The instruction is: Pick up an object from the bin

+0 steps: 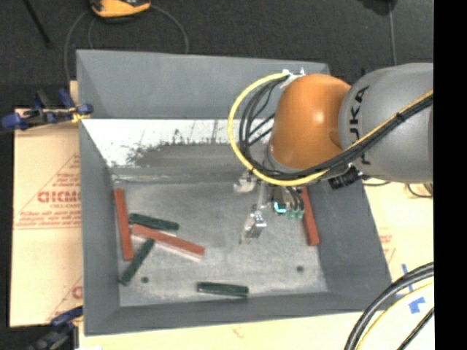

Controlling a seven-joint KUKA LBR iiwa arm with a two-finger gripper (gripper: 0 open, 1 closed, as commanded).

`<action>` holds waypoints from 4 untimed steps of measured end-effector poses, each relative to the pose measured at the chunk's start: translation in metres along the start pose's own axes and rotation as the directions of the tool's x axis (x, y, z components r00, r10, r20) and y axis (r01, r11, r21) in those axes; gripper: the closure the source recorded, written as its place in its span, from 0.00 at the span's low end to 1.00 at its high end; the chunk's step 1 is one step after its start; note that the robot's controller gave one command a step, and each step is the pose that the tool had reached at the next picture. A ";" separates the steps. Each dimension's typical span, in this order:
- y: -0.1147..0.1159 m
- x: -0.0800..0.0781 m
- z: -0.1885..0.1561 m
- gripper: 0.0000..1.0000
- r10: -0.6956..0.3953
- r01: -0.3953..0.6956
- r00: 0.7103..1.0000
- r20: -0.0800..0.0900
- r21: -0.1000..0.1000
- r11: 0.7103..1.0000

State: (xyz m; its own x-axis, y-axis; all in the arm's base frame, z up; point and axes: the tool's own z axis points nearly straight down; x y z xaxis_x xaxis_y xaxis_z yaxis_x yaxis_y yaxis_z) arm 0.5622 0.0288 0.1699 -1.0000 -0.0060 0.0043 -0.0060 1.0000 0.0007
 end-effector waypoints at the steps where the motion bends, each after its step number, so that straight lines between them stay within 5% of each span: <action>1: 0.000 0.000 -0.003 0.00 0.000 0.000 1.000 0.003 0.000 1.000; 2: 0.023 0.004 -0.058 0.00 0.037 -0.037 0.999 0.002 0.000 0.999; 3: 0.030 0.003 -0.049 0.00 0.012 -0.012 1.000 0.024 -0.001 1.000; 4: 0.036 -0.005 0.015 0.00 -0.030 0.030 0.999 0.013 0.001 1.000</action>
Offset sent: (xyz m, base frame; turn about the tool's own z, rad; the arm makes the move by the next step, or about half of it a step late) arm -0.0056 0.0320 0.0777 0.0462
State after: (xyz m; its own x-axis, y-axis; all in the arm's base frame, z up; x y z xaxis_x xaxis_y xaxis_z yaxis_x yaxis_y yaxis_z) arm 0.5668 0.0650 0.1551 -0.9993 -0.0358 -0.0089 -0.0358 0.9994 -0.0005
